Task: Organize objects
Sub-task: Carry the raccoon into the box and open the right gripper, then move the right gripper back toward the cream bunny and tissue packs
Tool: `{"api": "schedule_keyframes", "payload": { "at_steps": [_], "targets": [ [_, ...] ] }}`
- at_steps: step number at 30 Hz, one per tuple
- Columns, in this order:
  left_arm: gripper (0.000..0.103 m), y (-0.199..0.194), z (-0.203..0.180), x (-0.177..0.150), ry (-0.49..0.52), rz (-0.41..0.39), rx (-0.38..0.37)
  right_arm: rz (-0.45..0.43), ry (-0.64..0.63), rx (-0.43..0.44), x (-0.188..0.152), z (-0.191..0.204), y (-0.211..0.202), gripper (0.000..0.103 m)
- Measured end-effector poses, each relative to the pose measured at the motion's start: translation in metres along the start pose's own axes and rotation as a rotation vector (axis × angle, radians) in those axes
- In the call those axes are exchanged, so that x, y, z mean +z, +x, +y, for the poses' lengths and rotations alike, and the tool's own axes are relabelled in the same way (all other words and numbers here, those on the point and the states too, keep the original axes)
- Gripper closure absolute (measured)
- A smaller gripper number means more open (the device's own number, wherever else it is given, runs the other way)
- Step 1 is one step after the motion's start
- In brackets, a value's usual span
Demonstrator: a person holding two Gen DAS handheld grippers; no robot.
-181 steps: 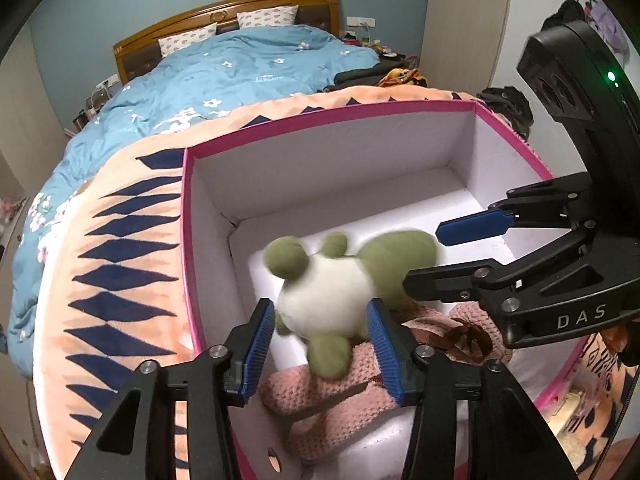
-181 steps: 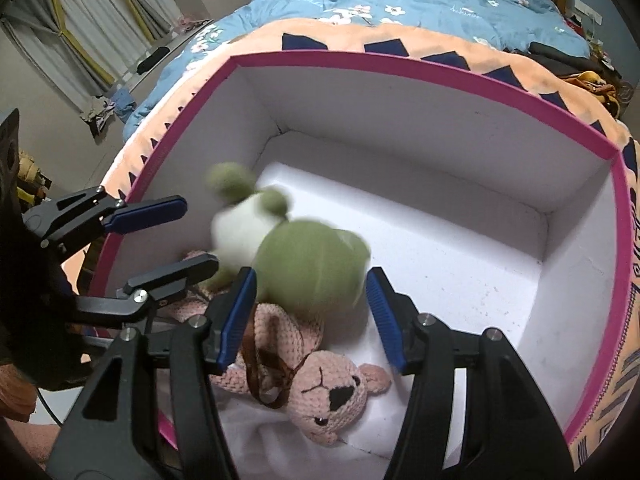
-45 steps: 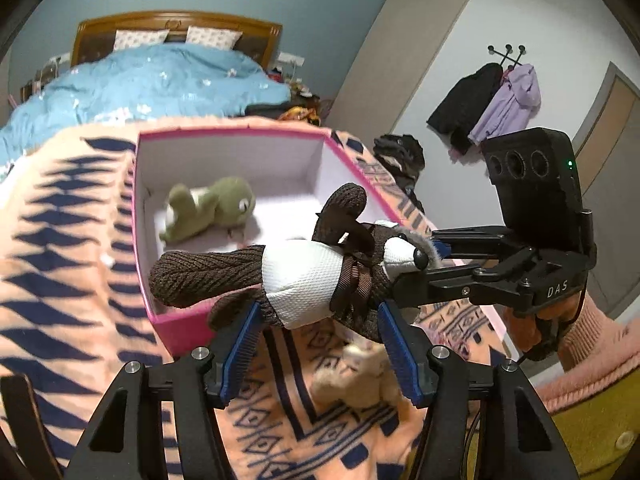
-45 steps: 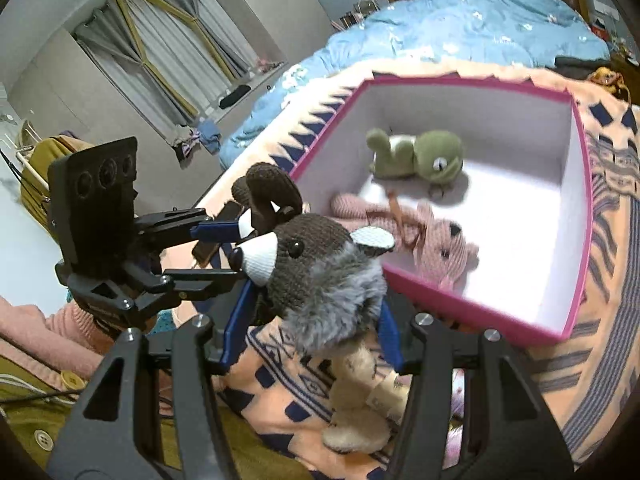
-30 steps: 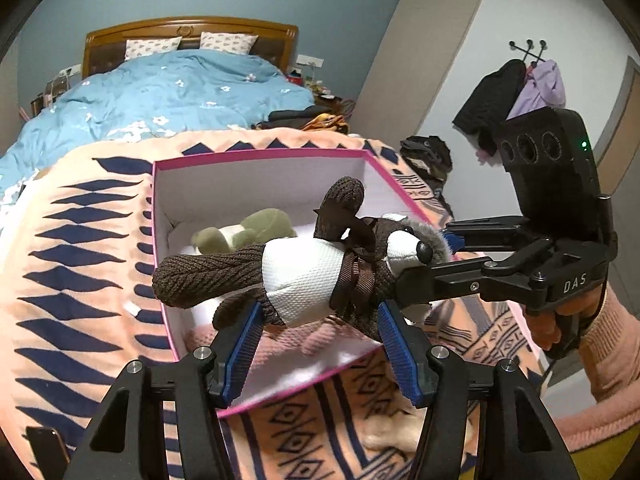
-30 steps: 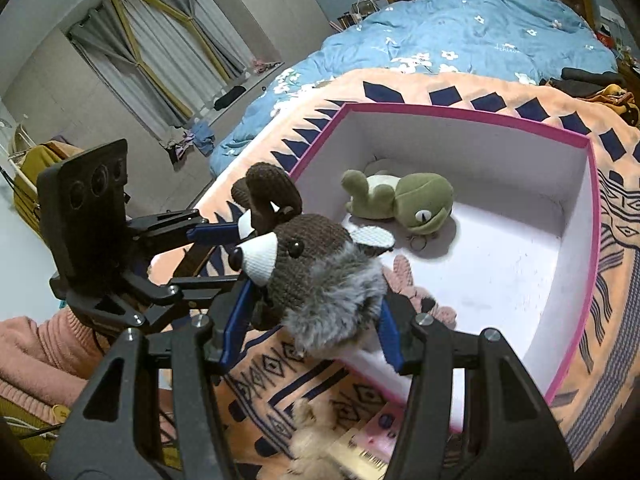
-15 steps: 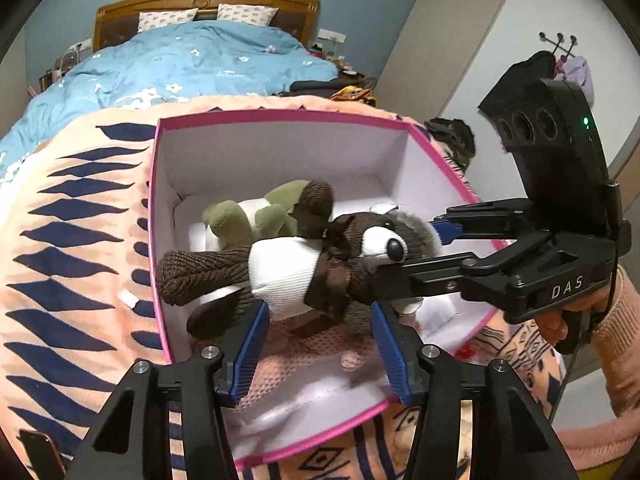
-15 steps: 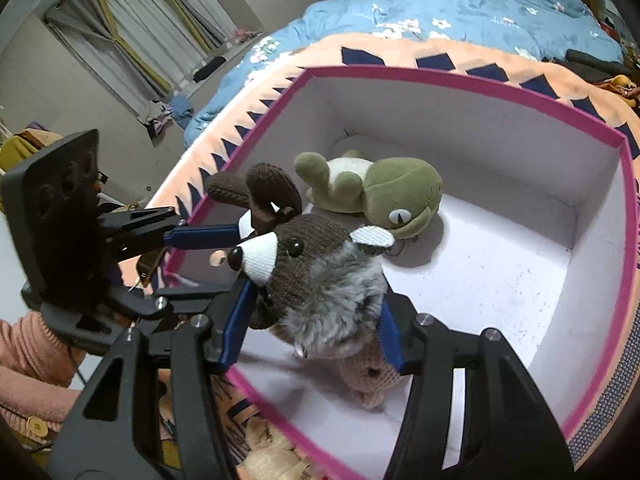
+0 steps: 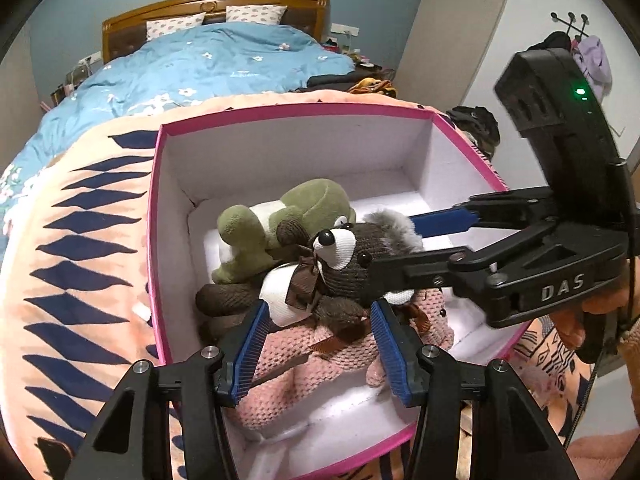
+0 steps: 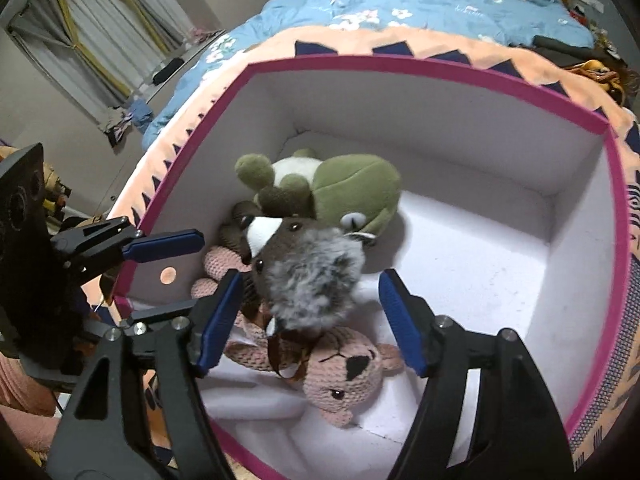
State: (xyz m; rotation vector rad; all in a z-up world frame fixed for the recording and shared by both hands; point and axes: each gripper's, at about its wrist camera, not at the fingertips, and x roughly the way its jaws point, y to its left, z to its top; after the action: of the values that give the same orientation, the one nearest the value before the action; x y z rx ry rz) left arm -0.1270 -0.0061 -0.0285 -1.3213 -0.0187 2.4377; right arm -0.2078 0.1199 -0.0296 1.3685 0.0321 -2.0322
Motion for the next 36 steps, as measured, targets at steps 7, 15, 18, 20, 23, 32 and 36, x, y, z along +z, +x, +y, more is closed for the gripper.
{"api": "schedule_keyframes", "payload": {
  "at_steps": [7, 15, 18, 20, 23, 32, 36],
  "targets": [
    [0.050, -0.001, 0.001, 0.002, -0.026, -0.012, 0.004, 0.000, 0.021, 0.006, -0.002, -0.002, 0.002, 0.061],
    [0.040, -0.021, -0.008, -0.006, -0.048, -0.066, -0.005, -0.028, 0.066, 0.004, -0.007, -0.004, -0.008, 0.061],
    [0.037, -0.035, -0.018, -0.011, -0.033, -0.095, -0.033, -0.075, 0.067, 0.020, -0.014, -0.001, -0.026, 0.055],
    [0.036, -0.045, -0.027, -0.015, -0.013, -0.115, -0.061, -0.110, 0.056, 0.028, -0.020, 0.003, -0.041, 0.054],
    [0.036, -0.059, -0.042, -0.021, 0.014, -0.141, -0.106, -0.160, 0.043, 0.045, -0.033, 0.010, -0.067, 0.054],
    [0.036, -0.071, -0.084, -0.040, 0.079, -0.126, -0.230, -0.237, 0.057, 0.088, -0.087, 0.022, -0.119, 0.053],
    [0.036, -0.061, -0.096, -0.052, 0.098, -0.085, -0.249, -0.219, 0.080, 0.070, -0.110, 0.020, -0.120, 0.053]
  ]
}}
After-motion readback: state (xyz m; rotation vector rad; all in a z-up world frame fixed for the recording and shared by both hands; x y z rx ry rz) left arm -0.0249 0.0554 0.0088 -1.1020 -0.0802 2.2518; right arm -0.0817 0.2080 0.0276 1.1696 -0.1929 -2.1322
